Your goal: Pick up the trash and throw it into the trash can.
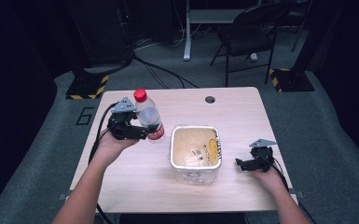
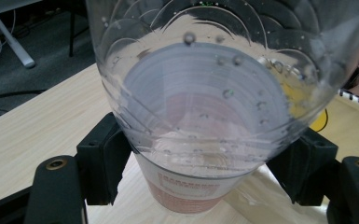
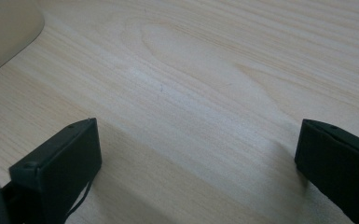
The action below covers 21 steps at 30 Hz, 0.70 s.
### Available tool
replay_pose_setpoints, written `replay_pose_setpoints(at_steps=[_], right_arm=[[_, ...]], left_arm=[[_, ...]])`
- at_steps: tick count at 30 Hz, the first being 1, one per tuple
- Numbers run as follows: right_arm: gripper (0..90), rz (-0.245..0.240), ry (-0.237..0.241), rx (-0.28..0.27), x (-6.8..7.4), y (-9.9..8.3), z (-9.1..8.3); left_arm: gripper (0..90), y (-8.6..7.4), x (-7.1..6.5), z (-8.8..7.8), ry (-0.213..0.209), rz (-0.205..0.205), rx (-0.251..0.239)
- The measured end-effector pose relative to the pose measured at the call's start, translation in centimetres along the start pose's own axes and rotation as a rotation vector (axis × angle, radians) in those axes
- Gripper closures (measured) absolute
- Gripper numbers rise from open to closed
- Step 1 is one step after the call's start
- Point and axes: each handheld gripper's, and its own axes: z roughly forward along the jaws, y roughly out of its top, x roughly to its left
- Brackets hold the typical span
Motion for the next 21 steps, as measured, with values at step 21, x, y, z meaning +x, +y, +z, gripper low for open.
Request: replay_pose_setpoints(at_steps=[21], right_arm=[[0.0, 0.0, 0.0, 0.0, 0.0, 0.0, 0.0]], left_arm=[[27.1, 2.4, -1.8, 1.0, -0.057, 0.052, -0.008]])
